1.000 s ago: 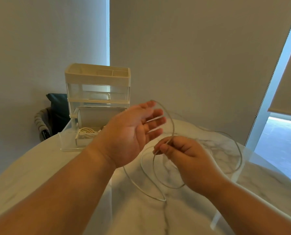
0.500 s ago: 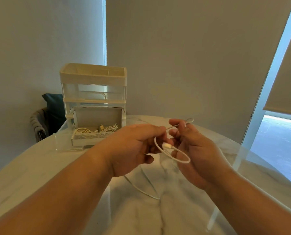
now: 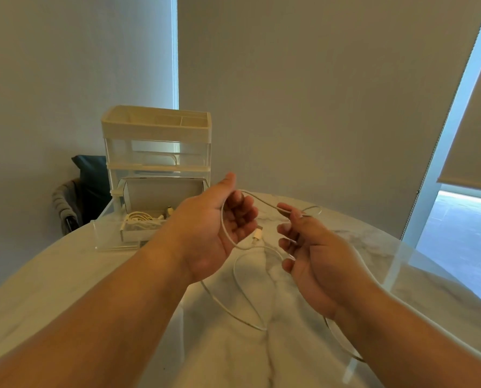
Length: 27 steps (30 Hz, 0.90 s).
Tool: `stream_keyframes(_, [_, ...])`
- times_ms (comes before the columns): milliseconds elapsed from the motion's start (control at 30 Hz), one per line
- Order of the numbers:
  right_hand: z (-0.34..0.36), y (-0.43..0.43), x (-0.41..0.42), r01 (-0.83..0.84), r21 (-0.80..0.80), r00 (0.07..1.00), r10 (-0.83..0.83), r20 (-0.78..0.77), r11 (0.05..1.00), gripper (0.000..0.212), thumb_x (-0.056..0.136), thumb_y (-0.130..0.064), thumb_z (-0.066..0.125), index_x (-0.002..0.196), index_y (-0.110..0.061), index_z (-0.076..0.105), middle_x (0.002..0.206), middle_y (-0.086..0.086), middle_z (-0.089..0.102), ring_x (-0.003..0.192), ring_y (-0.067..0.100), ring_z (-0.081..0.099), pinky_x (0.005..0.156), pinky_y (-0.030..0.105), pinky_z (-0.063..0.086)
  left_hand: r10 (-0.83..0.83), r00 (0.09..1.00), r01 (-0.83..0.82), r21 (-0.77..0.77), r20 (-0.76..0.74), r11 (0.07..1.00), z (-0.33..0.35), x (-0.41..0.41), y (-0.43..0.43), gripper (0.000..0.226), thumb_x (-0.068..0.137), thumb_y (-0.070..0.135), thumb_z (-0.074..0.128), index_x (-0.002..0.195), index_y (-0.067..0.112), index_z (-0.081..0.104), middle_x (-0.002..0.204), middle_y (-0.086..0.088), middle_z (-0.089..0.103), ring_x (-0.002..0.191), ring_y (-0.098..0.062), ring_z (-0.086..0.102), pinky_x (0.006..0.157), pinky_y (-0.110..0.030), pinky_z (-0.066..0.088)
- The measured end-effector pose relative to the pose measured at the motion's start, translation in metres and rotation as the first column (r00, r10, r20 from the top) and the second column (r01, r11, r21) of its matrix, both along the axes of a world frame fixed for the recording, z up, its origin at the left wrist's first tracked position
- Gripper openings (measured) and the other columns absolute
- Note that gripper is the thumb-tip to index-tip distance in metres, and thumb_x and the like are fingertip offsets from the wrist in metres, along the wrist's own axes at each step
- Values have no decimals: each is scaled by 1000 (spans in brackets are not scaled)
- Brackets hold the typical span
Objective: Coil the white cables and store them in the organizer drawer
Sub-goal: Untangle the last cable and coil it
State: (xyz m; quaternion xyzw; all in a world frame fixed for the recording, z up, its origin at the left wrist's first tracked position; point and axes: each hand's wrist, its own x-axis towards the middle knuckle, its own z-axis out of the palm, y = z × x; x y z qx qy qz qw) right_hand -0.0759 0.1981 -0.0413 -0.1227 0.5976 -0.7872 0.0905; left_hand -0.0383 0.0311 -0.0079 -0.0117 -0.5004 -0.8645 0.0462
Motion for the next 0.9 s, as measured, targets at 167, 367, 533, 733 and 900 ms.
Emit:
stream_keyframes(167, [-9, -9, 3, 46, -66, 989, -36, 146, 997, 24, 100, -33, 55, 102, -27, 78, 80, -1, 59, 79, 17, 51, 61, 31, 35, -192, 980, 197, 113, -51, 974, 9, 14, 8, 27, 99, 34, 49, 103, 8, 50, 70, -5, 66, 72, -21, 71, 70, -34, 61])
stream_keyframes(367, [-7, -9, 3, 51, -94, 981, -32, 190, 994, 26, 98, -36, 56, 92, -25, 79, 76, -2, 59, 77, 17, 50, 60, 31, 33, -333, 916, 360, 87, -225, 929, 11, 20, 5, 38, 92, 20, 51, 123, -1, 56, 62, 5, 48, 48, -7, 45, 64, -28, 55])
stream_keyframes(533, [-3, -3, 2, 1, -56, 977, 11, 212, 998, 28, 98, -37, 56, 95, -21, 79, 76, 1, 59, 69, 17, 52, 55, 29, 34, -290, 950, 289, -26, -120, 957, 9, 15, 5, 30, 99, 20, 49, 121, 5, 62, 75, 1, 57, 50, -5, 40, 42, -16, 33])
stream_keyframes(733, [24, 15, 17, -76, 443, 970, 169, -176, 893, 60, 80, -64, 64, 45, -16, 57, 45, 6, 40, 45, 19, 32, 48, 28, 30, -5, 1000, 8, -230, 13, 973, 9, 14, 12, 25, 104, 29, 45, 106, 14, 65, 69, -2, 67, 49, -9, 52, 44, -19, 41])
stream_keyframes(900, [19, 18, 21, 449, 193, 606, -139, -783, 872, 15, 95, -33, 57, 102, -38, 69, 101, -22, 65, 93, -6, 59, 78, 5, 41, -81, 997, 71, -357, -14, 931, 5, 16, 14, 28, 105, 26, 43, 103, 11, 67, 56, -1, 52, 45, -13, 44, 62, -33, 39])
